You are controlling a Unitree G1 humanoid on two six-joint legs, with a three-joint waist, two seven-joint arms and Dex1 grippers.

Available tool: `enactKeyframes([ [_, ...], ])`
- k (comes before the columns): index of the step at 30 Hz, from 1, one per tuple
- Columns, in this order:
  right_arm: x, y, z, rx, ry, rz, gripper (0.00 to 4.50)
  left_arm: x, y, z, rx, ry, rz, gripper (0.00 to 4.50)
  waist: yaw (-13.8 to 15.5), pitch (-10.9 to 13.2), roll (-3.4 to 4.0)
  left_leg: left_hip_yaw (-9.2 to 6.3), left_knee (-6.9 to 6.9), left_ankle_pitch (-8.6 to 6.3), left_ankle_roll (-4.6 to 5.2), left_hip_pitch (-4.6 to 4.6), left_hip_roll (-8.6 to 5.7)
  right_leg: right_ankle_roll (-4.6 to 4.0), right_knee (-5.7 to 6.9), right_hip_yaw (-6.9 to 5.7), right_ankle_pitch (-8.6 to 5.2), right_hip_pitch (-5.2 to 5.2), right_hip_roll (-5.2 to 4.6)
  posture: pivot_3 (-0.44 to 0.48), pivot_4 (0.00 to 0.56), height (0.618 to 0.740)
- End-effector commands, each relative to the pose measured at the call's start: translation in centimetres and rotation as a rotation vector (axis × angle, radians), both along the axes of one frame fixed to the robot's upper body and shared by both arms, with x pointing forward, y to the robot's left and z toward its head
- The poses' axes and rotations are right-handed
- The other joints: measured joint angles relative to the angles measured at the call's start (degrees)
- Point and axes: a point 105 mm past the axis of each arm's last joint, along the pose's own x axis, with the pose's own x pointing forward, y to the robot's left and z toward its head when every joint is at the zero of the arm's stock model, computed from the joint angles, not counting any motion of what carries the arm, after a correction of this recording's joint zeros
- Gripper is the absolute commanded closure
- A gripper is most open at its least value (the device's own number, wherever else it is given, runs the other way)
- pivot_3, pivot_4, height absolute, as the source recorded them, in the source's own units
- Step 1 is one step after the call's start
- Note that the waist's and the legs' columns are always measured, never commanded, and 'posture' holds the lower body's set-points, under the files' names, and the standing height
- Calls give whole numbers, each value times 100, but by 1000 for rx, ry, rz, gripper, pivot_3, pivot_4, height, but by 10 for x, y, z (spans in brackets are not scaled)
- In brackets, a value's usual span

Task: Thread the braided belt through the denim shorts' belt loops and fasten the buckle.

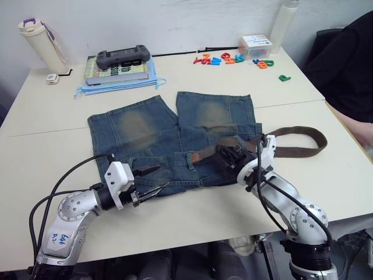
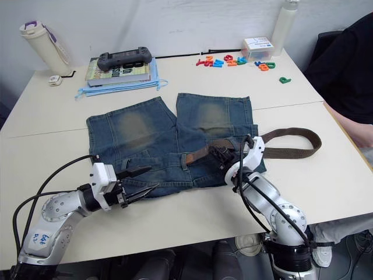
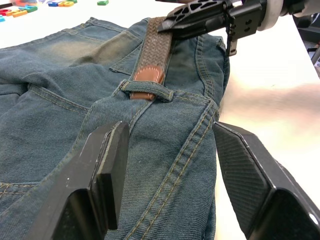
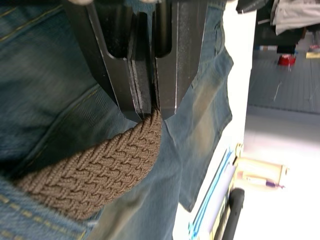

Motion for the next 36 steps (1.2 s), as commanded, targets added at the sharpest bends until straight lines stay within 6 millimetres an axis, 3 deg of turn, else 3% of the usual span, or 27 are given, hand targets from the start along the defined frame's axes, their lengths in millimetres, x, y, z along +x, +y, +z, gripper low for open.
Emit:
enactKeyframes([
  [1, -6, 13, 12, 73, -25, 55, 4500, -1, 2, 9, -5, -48, 2, 1519, -3, 0, 0, 0, 0, 0, 0, 0, 0, 0, 0, 0, 0, 0, 0, 0, 150, 714],
  [9, -6, 30, -1, 197, 61, 112, 4500, 3, 1, 6, 12, -61, 9, 1519, -7, 0, 1, 0, 0, 0, -1, 1, 1, -1, 0, 0, 0, 0, 3, 0, 150, 714],
  [18, -7, 54, -34, 63, 157, 198, 4500, 13, -11, 3, 47, -104, 16, 1519, -20, 0, 1, 1, -2, 0, -2, 3, 2, -2, 2, 0, 1, -2, 4, 0, 150, 714],
  [28, -5, 62, -21, 106, 110, 235, 4500, 22, -8, 6, 86, -147, 60, 1519, -42, 0, 0, 2, -2, 0, -3, 4, 4, -3, 3, 0, 2, -2, 5, 0, 150, 714],
  [36, -5, 61, -19, 106, 93, 241, 4500, 38, -1, 27, 230, -480, 100, 1519, -49, 0, 0, 3, -2, 0, -4, 3, 2, -3, 3, -1, 2, -3, 6, 0, 150, 714],
])
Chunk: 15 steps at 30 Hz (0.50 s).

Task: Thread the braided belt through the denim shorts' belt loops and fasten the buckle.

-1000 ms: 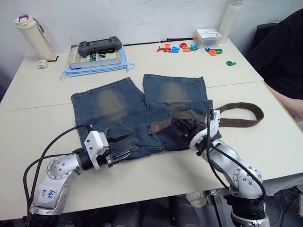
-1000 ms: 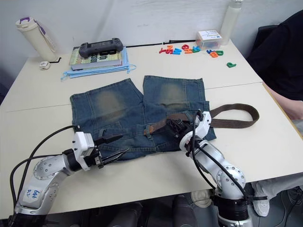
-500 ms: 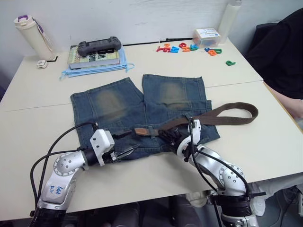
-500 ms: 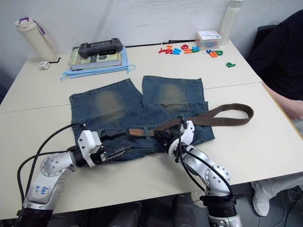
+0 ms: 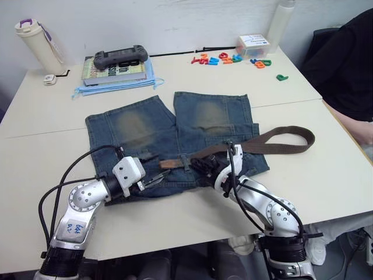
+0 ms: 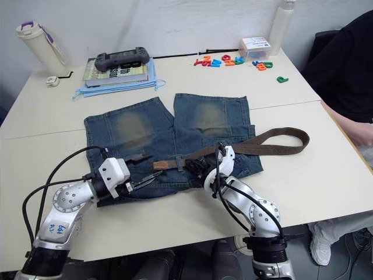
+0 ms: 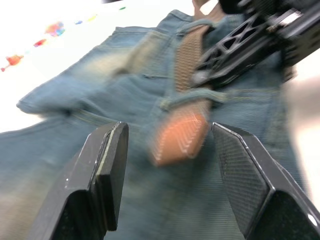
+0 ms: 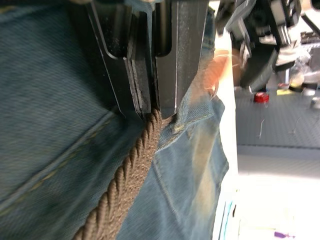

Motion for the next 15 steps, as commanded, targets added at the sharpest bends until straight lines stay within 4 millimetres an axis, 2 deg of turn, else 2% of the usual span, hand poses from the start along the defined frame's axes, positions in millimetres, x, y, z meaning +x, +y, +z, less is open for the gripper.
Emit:
enactKeyframes([
  [1, -2, 5, 13, 27, -49, 25, 4500, 1, 2, 17, 44, -171, -7, 1519, -1, 0, 0, 0, 0, 0, 0, -1, 0, 0, -1, 0, 0, 0, 0, 0, 150, 714],
  [6, -1, 4, 14, 29, -54, 20, 4500, -2, -1, 16, 151, -297, -63, 1519, -12, 0, 0, 0, 0, 0, 0, -1, 1, 0, -1, 0, 0, -1, -2, 0, 150, 714],
  [8, -1, 4, 14, 29, -54, 17, 4500, -2, -1, 7, 223, -324, -81, 1519, -8, 0, 0, 0, 0, 0, 0, -1, 0, 0, -1, 0, 0, -1, -2, 0, 150, 714],
  [15, 0, 3, 14, 30, -54, 7, 4500, -10, 7, -1, 255, -310, -161, 1519, -26, 0, 0, 0, 0, 0, 0, -2, 0, 0, 1, 0, 0, -2, -5, 0, 150, 714],
])
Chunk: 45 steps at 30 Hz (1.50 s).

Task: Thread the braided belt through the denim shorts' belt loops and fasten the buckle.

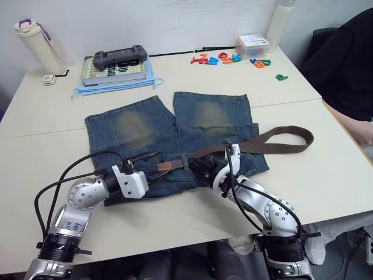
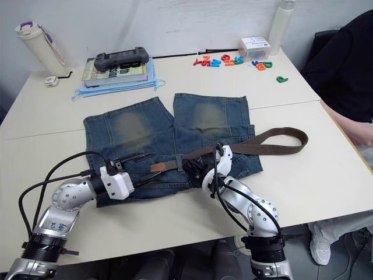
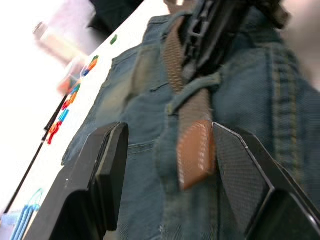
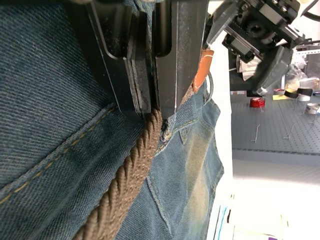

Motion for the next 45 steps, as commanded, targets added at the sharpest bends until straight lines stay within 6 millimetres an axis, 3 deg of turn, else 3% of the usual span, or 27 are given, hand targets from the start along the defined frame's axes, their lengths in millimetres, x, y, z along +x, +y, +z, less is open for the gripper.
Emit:
enactKeyframes([
  [1, -1, 2, 12, 26, -46, 10, 4500, -5, 1, 8, -31, -16, -39, 1519, -2, 0, 0, 0, 0, 0, 0, 0, 0, 0, 0, 0, 0, 0, 0, 0, 150, 714],
  [5, -1, 3, 11, 26, -44, 10, 4500, -8, 5, 5, 26, -11, -63, 1519, -14, 0, 0, 0, 0, -1, 1, -1, -1, 0, 0, 0, 0, 0, 0, 0, 150, 714],
  [8, -2, 3, 12, 25, -45, 12, 4500, 2, 12, -5, 104, -33, -9, 1519, -37, 0, 1, -1, 0, -1, 1, 1, -1, 0, 1, 0, 0, 0, 1, 0, 150, 714],
  [13, -2, 3, 12, 23, -48, 9, 4500, 14, 8, -2, 107, -94, 36, 1519, -50, 0, 0, -1, 0, -1, 2, 0, -4, 1, 3, -1, 0, 1, 5, 0, 150, 714],
  [27, -5, 3, 11, 19, -47, 11, 4500, 10, -3, 3, 89, -145, -4, 1519, -60, 0, 0, -1, 0, -1, 2, -1, -2, 1, 4, 0, 1, 0, 1, 0, 150, 714],
  [30, -5, 3, 11, 18, -48, 12, 4500, 9, -6, 3, 88, -148, -17, 2274, -59, 0, 0, -1, 0, -1, 2, -1, -2, 1, 5, -1, 0, 0, 1, 0, 150, 714],
  [34, -4, 3, 11, 18, -49, 12, 4500, 7, -10, -1, 102, -143, -37, 4143, -60, 0, 0, -1, 0, -1, 2, -1, -3, 1, 5, 0, 1, 0, 1, 0, 150, 714],
  [35, -4, 3, 11, 18, -49, 12, 4500, 7, -10, -2, 104, -141, -40, 4430, -59, 0, 0, -1, 0, -1, 2, -1, -2, 1, 5, 0, 1, 0, 1, 0, 150, 714],
  [41, -5, 4, 12, 11, -52, 15, 4500, 8, -12, -5, 116, -136, -44, 4430, -58, 0, 0, -1, 0, -1, 2, -1, -3, 1, 5, -1, 1, 0, 2, 0, 150, 714],
  [45, -2, -3, 24, 45, -74, -22, 4500, 8, -13, -5, 120, -140, -42, 4430, -57, 0, 0, -1, 0, -1, 2, -1, -3, 1, 5, -1, 1, 0, 1, 0, 150, 714],
])
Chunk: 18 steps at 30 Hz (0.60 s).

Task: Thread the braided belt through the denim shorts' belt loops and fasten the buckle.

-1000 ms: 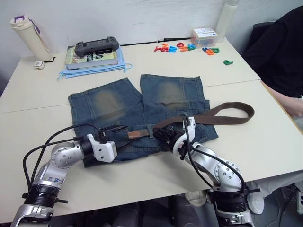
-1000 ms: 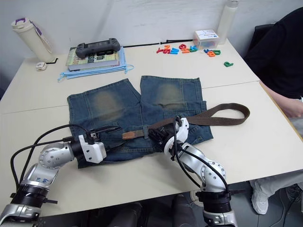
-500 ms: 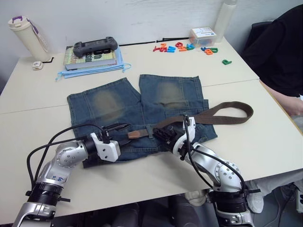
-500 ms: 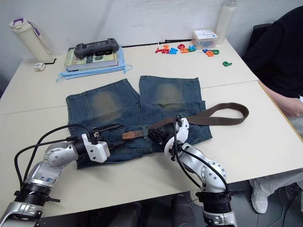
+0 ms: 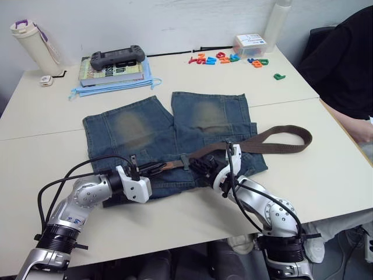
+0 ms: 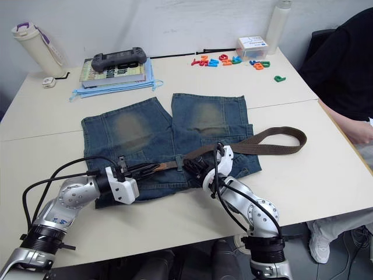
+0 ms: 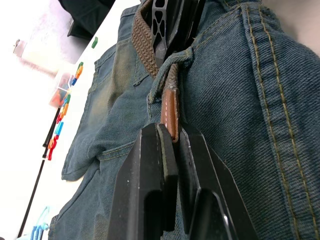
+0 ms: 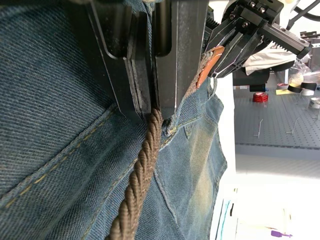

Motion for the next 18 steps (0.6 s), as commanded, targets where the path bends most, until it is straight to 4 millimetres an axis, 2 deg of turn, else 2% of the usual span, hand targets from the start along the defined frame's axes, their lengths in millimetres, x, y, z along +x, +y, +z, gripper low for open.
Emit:
enactKeyframes([
  [1, -2, -3, 23, 34, -75, -12, 4500, -2, -7, 6, -2, -41, -32, 4430, 0, 0, 0, 0, 0, 0, 0, 0, 0, 0, 0, 0, 0, 0, 0, 0, 150, 714],
  [4, -4, -9, 26, -6, -94, -27, 3452, -3, -7, 5, -4, -42, -30, 4500, 0, 0, 0, 0, 0, 0, 0, 0, 0, 0, 0, 0, 0, 0, 0, 0, 150, 714],
  [7, -12, -16, 33, -53, -129, -27, 2071, -2, -7, 4, -9, -40, -25, 4500, 4, 0, 0, 0, 0, 0, 0, -1, -1, 0, 0, 0, 0, 0, -1, 0, 150, 714],
  [9, -20, -29, 46, -107, -190, -35, 1054, -2, -7, 4, -13, -39, -22, 4500, 7, 0, 0, 0, 0, 0, 0, -2, -1, 0, -1, 0, 0, 0, -1, 0, 150, 714],
  [10, -23, -34, 51, -127, -211, -36, 1054, -2, -7, 4, -14, -39, -21, 4500, 9, 0, 0, 0, 0, 0, 1, -2, -3, 0, -1, 0, 0, 0, -2, 0, 150, 714],
  [13, -40, -45, 57, -355, -331, 48, 1054, -2, -8, 4, -20, -35, -21, 4500, 28, 0, 0, 0, 2, -1, 3, -3, -4, 1, -7, 0, 0, 2, -5, 0, 150, 714],
  [15, -54, -47, 61, -535, -447, 136, 1054, -2, -9, 4, -24, -32, -21, 4500, 30, -1, -3, 0, 3, -1, 3, -3, -3, 1, -8, 0, 0, 2, -10, 0, 150, 714],
  [18, -72, -45, 64, -901, -696, 293, 1054, -2, -9, 4, -29, -27, -22, 4500, 28, 3, 5, 2, 3, -1, 3, -4, 4, 1, -8, 0, 0, 2, -20, 0, 150, 714],
])
